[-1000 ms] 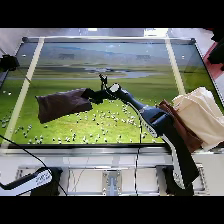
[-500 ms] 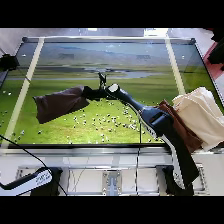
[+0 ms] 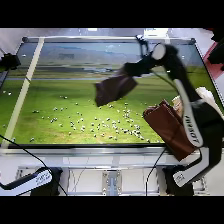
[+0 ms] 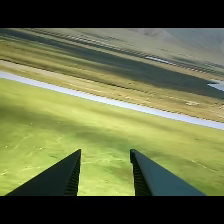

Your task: Fold the shirts.

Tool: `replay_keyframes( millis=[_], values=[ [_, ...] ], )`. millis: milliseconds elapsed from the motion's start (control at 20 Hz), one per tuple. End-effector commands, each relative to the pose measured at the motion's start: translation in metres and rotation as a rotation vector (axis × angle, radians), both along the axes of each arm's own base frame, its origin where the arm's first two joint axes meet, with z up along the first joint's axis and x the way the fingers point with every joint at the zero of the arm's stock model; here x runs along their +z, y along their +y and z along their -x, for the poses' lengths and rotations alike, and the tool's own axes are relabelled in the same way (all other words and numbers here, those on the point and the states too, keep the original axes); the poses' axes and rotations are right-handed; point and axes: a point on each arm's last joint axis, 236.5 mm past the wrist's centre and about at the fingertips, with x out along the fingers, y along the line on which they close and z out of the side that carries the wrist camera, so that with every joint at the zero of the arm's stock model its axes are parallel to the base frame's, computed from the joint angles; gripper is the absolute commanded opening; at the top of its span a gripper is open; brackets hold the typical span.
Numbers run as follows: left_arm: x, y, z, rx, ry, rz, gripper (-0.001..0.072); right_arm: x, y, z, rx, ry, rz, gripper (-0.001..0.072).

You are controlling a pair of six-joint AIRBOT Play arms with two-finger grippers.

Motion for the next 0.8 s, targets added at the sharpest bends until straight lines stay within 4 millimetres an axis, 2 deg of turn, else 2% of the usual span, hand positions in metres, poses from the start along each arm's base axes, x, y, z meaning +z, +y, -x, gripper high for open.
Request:
replay_keyframes(
  millis=[0,50,100,200,300,350,550,650,700,750],
  values=[
    [0.002,-0.010,-0.003,-0.015,-0.017,0.056,0.0371,0.049,-0.169,0.081,-0.289,0.162,0.373,0.0026],
    [0.002,-0.011,-0.003,-0.016,-0.017,0.059,0.0366,0.057,-0.192,0.103,-0.326,0.213,0.403,0.0025],
    [0.002,-0.011,-0.002,-0.016,-0.016,0.059,0.0366,0.062,-0.208,0.113,-0.365,0.221,0.396,0.0026],
    [-0.002,-0.012,0.000,-0.018,0.000,0.063,0.0367,0.058,-0.234,0.132,-0.432,0.261,0.396,0.0026],
    [-0.007,-0.014,0.004,-0.038,0.031,0.049,0.0366,0.032,-0.253,0.155,-0.475,0.366,0.411,0.0025],
    [-0.009,-0.015,0.005,-0.042,0.042,0.049,0.0366,0.011,-0.257,0.168,-0.481,0.443,0.418,0.0026],
    [-0.014,-0.017,0.009,-0.045,0.069,0.058,0.0366,-0.069,-0.246,0.228,-0.406,0.757,0.429,0.0026],
    [-0.016,-0.019,0.011,-0.050,0.081,0.070,0.0366,-0.093,-0.261,0.260,-0.399,0.871,0.524,0.0029],
    [-0.017,-0.023,0.011,-0.056,0.081,0.086,0.0366,-0.098,-0.274,0.273,-0.402,0.911,0.594,0.0061],
    [-0.016,-0.026,0.010,-0.061,0.079,0.100,0.0366,-0.099,-0.281,0.281,-0.404,0.938,0.634,0.0200]
  ],
)
